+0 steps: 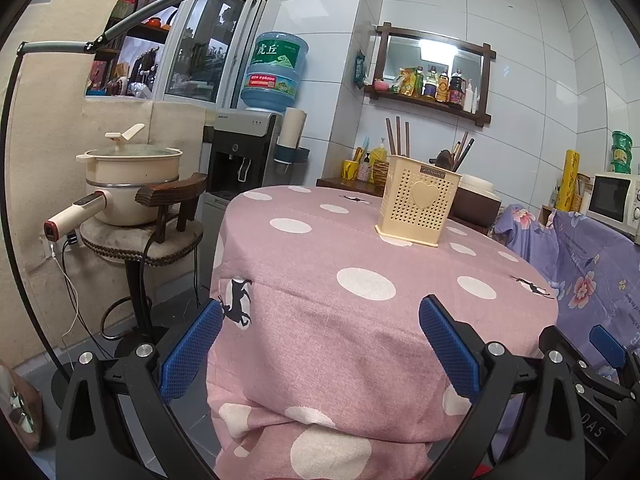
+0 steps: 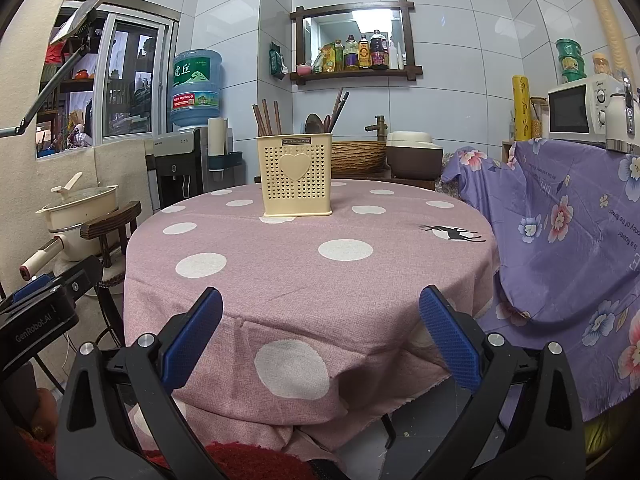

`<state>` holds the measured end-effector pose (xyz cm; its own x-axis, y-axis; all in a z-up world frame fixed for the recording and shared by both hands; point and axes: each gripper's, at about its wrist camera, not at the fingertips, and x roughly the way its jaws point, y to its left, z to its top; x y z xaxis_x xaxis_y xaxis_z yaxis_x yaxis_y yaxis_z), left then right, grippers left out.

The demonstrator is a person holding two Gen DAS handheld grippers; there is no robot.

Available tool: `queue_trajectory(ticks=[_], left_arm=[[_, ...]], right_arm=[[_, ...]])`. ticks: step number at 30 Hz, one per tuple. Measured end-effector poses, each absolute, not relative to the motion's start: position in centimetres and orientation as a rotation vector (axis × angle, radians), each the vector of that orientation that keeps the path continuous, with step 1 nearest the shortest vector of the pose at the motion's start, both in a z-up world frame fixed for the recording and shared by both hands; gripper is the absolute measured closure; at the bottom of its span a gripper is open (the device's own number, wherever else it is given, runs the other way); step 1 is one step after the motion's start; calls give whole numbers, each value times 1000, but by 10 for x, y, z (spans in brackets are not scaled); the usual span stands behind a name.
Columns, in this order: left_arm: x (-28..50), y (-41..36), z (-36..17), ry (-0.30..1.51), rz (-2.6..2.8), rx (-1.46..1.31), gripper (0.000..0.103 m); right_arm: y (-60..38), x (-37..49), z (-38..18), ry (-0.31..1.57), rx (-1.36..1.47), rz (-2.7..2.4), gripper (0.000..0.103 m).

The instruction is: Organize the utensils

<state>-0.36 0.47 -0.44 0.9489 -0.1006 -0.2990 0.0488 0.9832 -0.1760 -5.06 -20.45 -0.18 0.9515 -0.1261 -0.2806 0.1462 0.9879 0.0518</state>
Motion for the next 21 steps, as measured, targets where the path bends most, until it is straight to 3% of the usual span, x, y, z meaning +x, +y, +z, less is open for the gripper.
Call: queue_trajectory(ticks=[21], left_arm=[[-3,6,-9,321,-72,-168,5]], right_arm=[[-204,-50,-3,284,73,-138,6]])
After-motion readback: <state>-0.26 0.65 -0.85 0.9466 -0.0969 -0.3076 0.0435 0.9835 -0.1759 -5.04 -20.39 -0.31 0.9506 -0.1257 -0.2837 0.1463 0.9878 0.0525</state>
